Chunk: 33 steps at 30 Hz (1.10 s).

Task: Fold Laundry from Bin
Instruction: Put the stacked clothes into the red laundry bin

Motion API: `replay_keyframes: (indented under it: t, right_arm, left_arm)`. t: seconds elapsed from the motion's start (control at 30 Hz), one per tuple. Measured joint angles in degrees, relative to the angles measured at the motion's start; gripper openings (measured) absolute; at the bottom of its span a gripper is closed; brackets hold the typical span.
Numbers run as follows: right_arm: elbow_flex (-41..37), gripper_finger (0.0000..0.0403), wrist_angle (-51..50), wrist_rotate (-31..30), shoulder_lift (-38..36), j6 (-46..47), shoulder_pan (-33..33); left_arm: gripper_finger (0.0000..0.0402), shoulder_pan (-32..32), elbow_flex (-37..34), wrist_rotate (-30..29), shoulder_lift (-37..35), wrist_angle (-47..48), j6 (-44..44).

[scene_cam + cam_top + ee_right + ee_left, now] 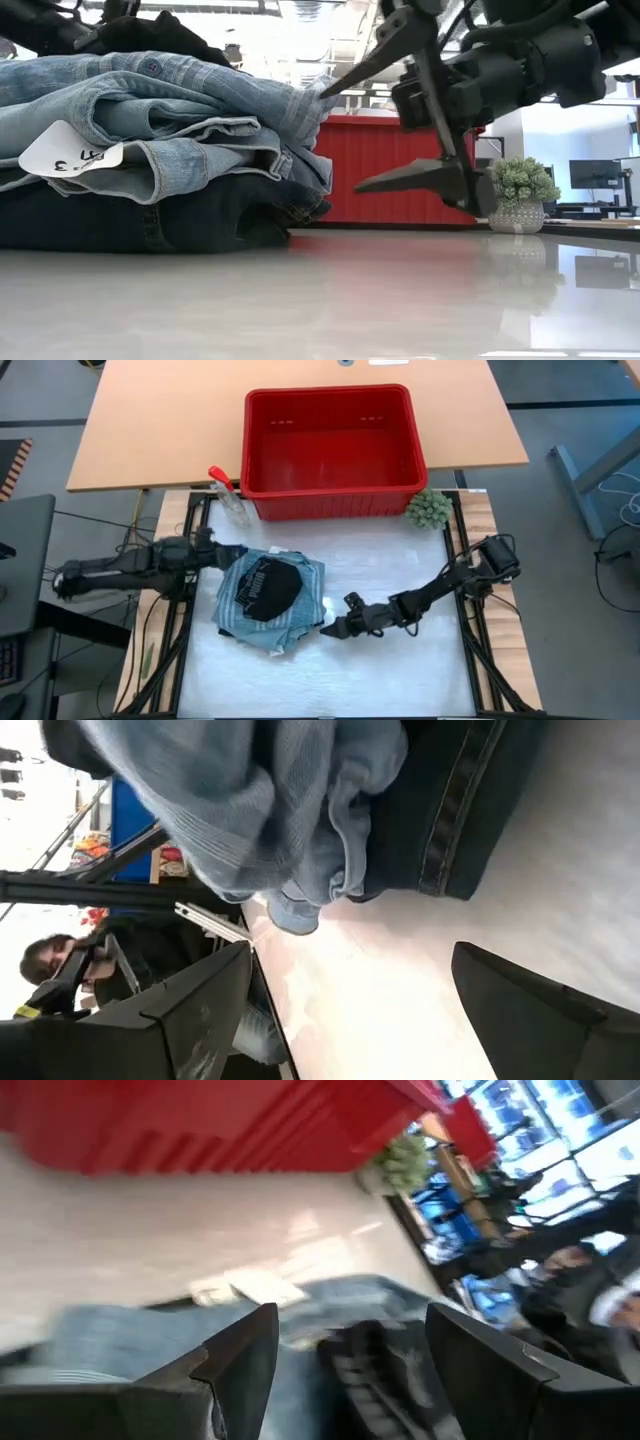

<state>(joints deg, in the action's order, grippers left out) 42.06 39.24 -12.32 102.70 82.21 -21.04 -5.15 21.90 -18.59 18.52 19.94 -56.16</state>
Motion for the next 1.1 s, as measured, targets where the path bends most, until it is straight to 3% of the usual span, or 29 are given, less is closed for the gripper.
replay_keyframes:
  t: [0.13, 0.33, 0.5, 0.63, 0.83, 1.1]
  right_arm:
    - [3.69, 0.0372, -0.19, -0.49, 3.82, 2.35, -0.78]
    - [7.74, 0.0372, -0.24, -1.39, 7.02, 3.26, -0.63]
    - [8.63, 0.0372, 0.03, -1.37, 7.29, 3.05, -0.35]
    - [8.61, 0.0372, -0.09, -1.39, 7.29, 2.85, -0.82]
    - [8.59, 0.0372, -0.23, -1.41, 7.29, 1.76, -1.79]
    - [8.57, 0.0372, -0.24, -1.49, 7.27, 0.87, -1.75]
  left_arm:
    - [0.0241, -13.47, 0.69, 11.42, -1.54, 5.62, 3.57]
    - [0.0238, -36.54, -2.35, 39.59, 4.48, 2.03, 9.43]
    - [0.0235, -51.60, -1.97, 50.65, 8.42, -3.34, 11.71]
    - [0.0235, -58.08, -2.13, 53.45, 9.44, 5.05, 14.37]
    - [0.0239, -59.74, -3.29, 62.41, 9.07, 7.72, 14.83]
    - [0.0254, -59.74, -3.33, 55.07, 9.12, 17.33, 21.80]
